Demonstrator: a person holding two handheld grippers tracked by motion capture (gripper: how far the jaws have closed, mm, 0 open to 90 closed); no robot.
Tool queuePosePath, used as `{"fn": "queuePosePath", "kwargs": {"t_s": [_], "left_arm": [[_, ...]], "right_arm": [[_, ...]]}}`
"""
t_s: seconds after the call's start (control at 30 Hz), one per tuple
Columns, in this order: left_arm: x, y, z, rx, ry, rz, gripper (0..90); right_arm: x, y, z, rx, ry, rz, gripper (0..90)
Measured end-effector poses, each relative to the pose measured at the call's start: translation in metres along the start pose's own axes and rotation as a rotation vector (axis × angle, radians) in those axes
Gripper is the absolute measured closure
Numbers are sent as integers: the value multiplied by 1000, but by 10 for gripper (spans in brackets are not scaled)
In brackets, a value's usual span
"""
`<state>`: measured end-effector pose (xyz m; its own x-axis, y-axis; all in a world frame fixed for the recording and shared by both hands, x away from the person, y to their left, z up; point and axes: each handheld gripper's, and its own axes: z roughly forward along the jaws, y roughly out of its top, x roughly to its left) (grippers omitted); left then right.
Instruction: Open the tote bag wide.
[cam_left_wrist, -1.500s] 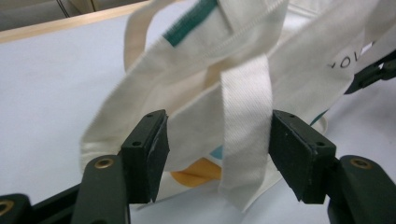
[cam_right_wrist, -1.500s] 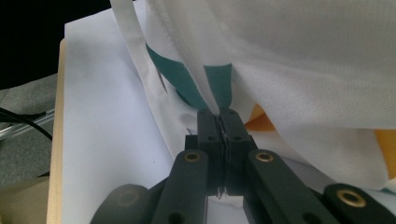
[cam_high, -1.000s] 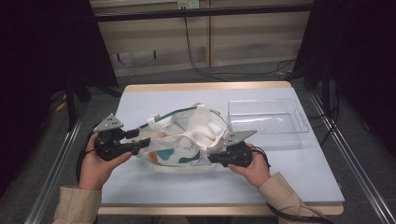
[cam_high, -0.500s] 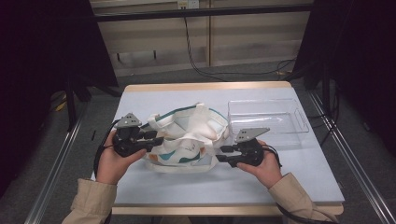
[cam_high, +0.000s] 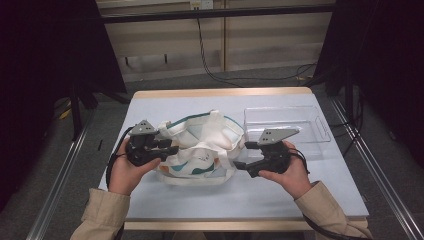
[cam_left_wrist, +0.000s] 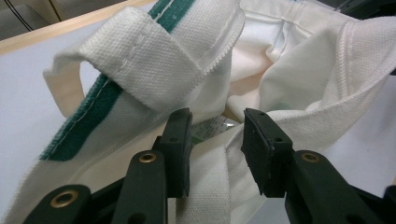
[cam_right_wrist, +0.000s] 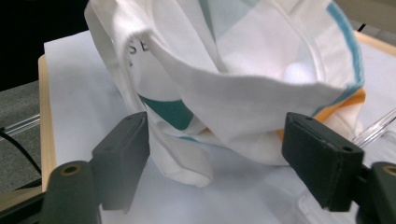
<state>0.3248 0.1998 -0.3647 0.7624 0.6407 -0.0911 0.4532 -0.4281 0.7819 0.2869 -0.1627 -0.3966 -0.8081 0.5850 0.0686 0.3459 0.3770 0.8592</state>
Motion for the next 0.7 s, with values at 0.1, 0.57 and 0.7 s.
{"fn": "queuePosePath", "kwargs": {"t_s": [0.1, 0.57, 0.7], "left_arm": [[0, 1, 1, 6, -1, 4, 622], [1, 6, 4, 28, -11, 20, 651], [2, 5, 3, 26, -11, 10, 638]], "right_arm": [[2, 8, 0, 0, 1, -21, 158], [15, 32, 26, 6, 91, -157, 324], [20, 25, 36, 47, 150, -196, 666]]}}
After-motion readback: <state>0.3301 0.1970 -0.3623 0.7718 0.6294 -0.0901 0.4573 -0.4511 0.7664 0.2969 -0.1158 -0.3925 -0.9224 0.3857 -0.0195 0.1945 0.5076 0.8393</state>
